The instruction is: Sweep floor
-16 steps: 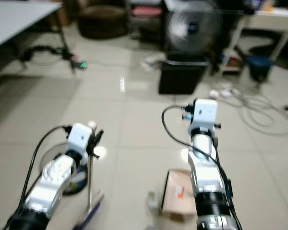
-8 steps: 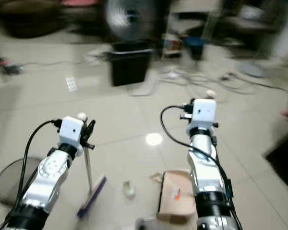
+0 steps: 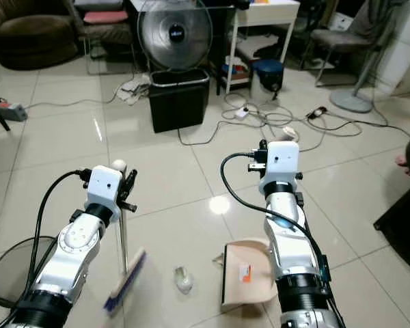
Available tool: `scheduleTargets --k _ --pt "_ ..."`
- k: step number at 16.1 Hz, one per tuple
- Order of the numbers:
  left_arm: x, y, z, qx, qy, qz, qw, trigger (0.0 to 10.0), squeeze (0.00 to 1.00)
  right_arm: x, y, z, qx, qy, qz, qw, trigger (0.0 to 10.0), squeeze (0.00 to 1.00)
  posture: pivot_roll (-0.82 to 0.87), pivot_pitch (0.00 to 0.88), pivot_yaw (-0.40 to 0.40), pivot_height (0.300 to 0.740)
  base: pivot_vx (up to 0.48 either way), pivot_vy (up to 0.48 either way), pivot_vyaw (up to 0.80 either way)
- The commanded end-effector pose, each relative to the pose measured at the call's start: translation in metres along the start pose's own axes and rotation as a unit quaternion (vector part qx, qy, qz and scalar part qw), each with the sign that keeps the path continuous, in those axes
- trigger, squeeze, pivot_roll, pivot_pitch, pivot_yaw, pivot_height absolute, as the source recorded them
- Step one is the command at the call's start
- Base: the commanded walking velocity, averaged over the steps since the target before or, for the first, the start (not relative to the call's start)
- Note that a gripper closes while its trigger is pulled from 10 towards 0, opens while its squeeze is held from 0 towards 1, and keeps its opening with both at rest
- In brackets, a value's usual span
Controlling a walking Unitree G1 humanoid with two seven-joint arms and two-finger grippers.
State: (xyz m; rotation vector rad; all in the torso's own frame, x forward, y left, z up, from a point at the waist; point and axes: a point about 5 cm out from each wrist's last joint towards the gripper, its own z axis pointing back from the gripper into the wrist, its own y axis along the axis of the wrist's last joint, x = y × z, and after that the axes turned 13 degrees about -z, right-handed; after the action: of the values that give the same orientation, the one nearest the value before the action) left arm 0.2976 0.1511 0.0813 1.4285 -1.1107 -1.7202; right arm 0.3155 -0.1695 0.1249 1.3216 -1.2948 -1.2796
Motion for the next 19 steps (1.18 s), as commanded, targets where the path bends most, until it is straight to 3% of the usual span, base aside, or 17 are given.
scheduleTargets --k 1,11,19 --pt "-0.005 0.011 -0.004 0.02 0.011 -0.008 1.0 10.0 0.0 -0.003 0.015 -0.005 0.03 0.013 0.016 0.999 10.0 0.0 -0.06 0.0 -0.014 0.74 0.341 0.0 0.51" --pt "-0.005 0.012 -0.004 0.019 0.011 -0.007 1.0 10.0 0.0 -0.003 0.01 -0.003 0.023 0.029 0.007 0.999 10.0 0.0 -0.06 0.0 -0.013 0.74 0.342 0.0 0.05" --pt "-0.013 0.014 -0.011 0.022 0.037 -0.007 0.999 10.0 0.0 0.001 0.002 -0.009 0.029 0.015 0.032 0.999 10.0 0.0 -0.06 0.02 -0.002 0.74 0.0 0.0 0.0"
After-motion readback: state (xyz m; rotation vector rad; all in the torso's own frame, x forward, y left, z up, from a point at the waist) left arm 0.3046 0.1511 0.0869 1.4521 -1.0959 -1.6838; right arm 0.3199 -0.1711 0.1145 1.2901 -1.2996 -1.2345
